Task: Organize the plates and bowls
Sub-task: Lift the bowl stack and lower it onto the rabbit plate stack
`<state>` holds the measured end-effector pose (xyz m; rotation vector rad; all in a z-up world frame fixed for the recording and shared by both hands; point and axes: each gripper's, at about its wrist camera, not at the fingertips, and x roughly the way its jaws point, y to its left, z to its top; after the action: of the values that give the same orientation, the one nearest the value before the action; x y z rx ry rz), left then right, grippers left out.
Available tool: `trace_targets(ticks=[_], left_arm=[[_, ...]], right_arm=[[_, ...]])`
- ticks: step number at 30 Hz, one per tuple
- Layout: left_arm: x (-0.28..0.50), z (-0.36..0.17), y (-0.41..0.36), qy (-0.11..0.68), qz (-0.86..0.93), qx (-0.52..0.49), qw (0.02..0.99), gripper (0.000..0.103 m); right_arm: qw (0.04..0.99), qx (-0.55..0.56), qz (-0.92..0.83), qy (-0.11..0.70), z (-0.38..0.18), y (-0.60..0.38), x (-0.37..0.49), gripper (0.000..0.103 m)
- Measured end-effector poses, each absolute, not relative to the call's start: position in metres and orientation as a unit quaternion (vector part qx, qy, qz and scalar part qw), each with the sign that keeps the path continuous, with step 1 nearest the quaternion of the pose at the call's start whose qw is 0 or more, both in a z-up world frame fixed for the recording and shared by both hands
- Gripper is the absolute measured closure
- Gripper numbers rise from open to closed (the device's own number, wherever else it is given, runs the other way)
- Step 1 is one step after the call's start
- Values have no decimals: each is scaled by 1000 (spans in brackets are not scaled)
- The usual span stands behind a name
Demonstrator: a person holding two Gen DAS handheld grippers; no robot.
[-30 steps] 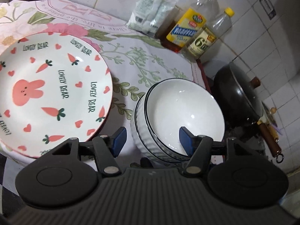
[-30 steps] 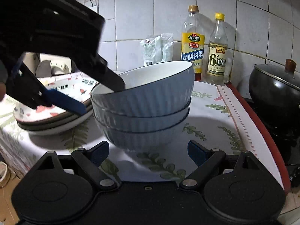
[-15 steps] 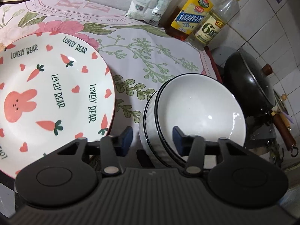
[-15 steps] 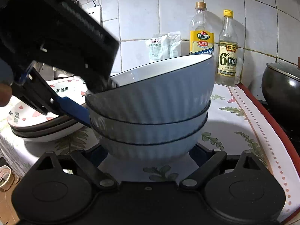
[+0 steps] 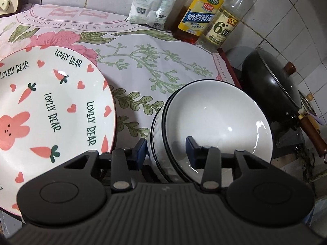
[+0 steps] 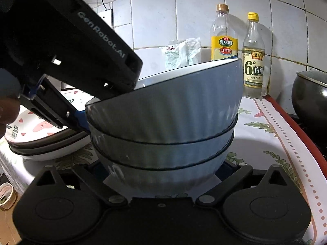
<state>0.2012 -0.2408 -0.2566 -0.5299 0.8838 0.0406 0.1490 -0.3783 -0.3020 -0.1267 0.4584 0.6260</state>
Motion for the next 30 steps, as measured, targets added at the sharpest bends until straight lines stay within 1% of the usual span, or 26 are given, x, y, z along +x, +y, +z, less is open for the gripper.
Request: trace_targets(ticks=[6, 15, 24, 30], left_arm=[[199, -252, -251, 415, 20, -221, 882, 63], [190, -246, -248, 409, 17, -239, 881, 63], [167, -203, -223, 376, 9, -234, 897, 63], [145, -172, -195, 363, 36, -236, 901, 63]], right_arm=[[923, -47, 304, 231, -300, -381, 153, 2], [922, -58, 304, 232, -291, -382, 149, 2], [926, -78, 316, 194, -256, -361, 139, 2], [917, -75, 343, 189, -226, -332, 130, 2]])
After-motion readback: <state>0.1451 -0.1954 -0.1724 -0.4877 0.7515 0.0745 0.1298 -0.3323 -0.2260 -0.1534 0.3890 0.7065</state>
